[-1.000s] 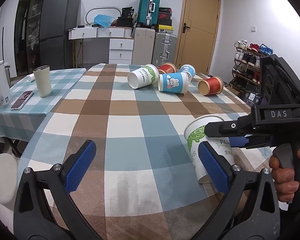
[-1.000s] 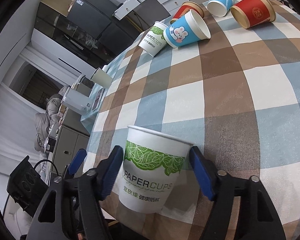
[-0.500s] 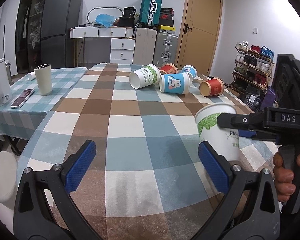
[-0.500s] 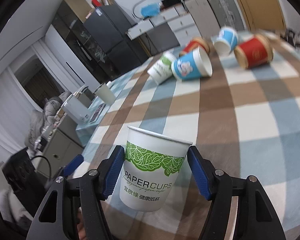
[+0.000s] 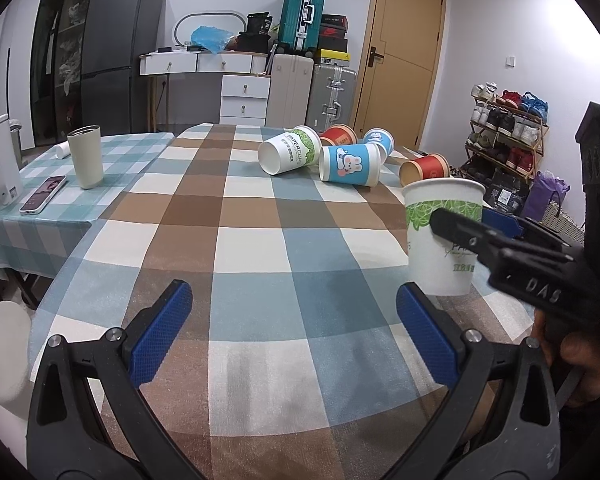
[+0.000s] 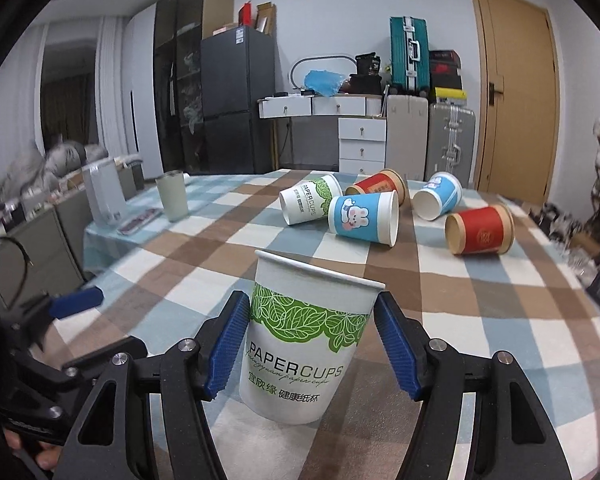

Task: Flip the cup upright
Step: 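Rotate the white cup upright with the right gripper and lower it onto the table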

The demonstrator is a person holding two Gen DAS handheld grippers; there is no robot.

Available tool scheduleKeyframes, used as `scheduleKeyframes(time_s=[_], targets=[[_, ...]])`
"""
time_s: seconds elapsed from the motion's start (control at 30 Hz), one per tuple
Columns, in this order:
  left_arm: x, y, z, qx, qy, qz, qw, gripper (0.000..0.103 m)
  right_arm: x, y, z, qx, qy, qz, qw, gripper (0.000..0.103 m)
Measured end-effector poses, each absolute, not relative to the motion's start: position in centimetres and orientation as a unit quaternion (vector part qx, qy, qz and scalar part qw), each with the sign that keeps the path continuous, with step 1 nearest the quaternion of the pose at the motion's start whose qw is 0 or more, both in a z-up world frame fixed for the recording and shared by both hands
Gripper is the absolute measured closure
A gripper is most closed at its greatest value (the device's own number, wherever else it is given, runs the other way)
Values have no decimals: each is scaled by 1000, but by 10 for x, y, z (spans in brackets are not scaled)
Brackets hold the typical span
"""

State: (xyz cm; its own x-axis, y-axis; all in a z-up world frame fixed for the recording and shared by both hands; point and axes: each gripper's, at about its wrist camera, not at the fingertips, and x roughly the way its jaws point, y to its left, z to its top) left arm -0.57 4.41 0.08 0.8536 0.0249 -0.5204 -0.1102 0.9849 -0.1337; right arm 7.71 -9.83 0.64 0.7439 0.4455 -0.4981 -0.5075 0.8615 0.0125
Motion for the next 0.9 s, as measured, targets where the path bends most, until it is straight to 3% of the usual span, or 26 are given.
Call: scheduleKeyframes(time_s=[0.9], targets=[[0,41,-9,-78,268,37,959,1,32,-108,-16,-99,241,282,923,43]])
